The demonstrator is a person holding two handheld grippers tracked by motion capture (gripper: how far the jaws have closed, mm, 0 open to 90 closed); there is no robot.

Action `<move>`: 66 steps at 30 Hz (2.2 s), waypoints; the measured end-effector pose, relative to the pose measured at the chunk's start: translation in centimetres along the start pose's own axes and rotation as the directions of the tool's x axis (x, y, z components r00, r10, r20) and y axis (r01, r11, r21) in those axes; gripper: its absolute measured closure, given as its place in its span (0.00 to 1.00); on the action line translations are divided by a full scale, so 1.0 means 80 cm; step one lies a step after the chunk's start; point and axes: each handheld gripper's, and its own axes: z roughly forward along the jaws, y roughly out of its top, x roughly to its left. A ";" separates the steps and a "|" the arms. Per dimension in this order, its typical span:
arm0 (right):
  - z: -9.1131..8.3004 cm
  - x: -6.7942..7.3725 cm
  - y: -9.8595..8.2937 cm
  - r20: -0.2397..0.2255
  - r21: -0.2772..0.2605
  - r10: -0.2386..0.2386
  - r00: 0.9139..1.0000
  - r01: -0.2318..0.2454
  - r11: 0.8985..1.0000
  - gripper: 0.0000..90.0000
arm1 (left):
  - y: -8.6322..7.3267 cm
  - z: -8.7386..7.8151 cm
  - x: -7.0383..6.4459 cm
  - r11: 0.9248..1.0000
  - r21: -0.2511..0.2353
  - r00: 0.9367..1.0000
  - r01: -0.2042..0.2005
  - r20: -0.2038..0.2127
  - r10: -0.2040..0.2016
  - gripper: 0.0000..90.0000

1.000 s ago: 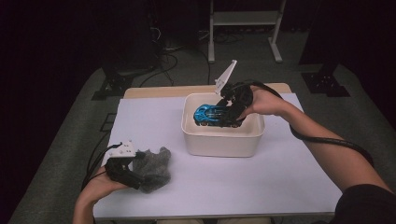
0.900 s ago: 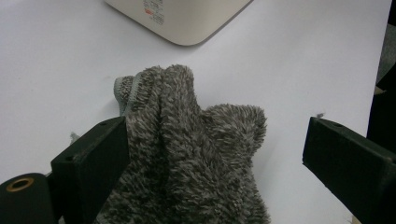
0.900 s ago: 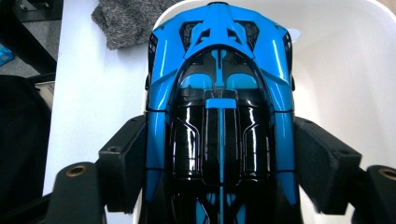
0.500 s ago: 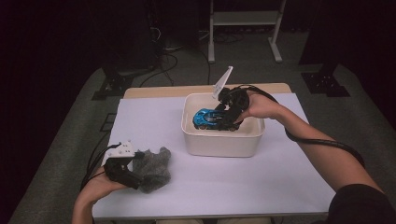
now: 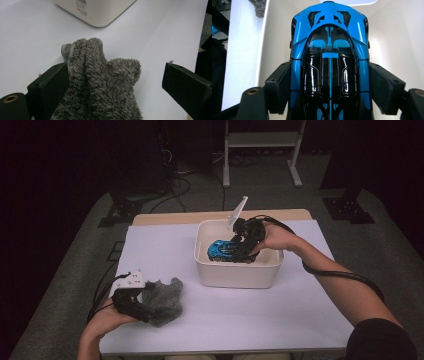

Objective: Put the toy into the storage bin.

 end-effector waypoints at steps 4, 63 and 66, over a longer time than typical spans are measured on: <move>0.009 -0.003 -0.006 -0.007 0.015 0.010 1.000 -0.010 1.000 0.28 | 0.001 0.001 0.001 1.000 0.000 1.000 -0.004 0.002 0.004 0.07; 0.071 -0.028 -0.005 -0.063 0.130 0.054 0.997 -0.045 0.991 0.28 | -0.005 -0.005 0.002 1.000 -0.009 1.000 0.006 -0.001 -0.006 0.07; 0.072 -0.027 -0.005 -0.066 0.129 0.060 0.996 -0.051 0.990 0.28 | -0.005 -0.006 0.002 1.000 -0.010 1.000 0.004 -0.002 -0.004 0.07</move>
